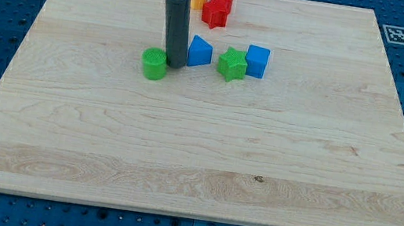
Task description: Push the green circle towards the bottom left
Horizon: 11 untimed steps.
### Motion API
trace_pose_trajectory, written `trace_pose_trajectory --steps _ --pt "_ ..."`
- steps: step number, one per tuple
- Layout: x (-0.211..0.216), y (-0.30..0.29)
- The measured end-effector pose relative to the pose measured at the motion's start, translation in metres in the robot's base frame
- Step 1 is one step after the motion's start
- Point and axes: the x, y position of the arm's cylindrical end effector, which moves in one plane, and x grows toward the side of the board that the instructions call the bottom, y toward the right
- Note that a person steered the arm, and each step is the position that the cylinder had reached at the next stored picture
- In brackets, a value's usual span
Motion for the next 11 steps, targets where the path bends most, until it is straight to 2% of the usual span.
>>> trace_pose_trajectory --steps 3,4,5,7,8,9,11 --pt "0.102 -0.013" --pt "0.088 -0.037" --pt "0.048 -0.053" --pt "0.005 -0.054" --pt "-0.026 -0.079" --pt "-0.056 -0.072" --pt "-0.029 -0.017"
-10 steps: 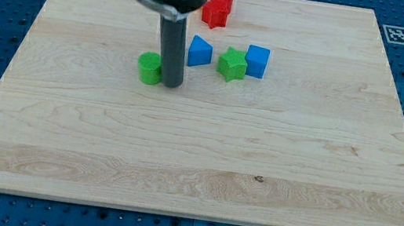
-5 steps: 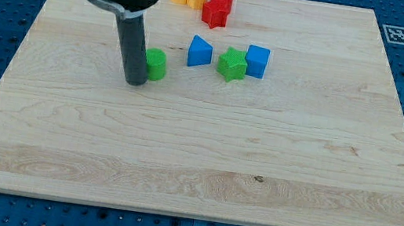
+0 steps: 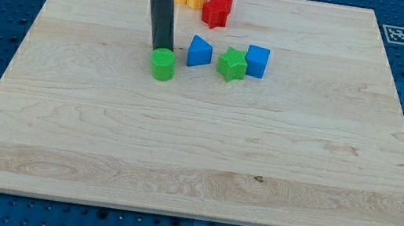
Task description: Push the green circle towards the bottom left
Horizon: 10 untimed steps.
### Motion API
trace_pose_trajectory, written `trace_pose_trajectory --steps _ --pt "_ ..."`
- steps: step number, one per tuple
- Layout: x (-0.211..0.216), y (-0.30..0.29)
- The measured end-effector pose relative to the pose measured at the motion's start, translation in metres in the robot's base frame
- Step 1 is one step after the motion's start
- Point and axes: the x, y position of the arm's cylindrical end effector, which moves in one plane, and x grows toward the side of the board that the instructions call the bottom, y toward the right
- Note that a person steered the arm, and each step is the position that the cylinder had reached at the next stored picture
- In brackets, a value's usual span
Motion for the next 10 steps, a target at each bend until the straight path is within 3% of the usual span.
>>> trace_pose_trajectory --steps 4,7,10 --pt "0.111 0.026" --pt "0.131 -0.055" --pt "0.175 -0.021"
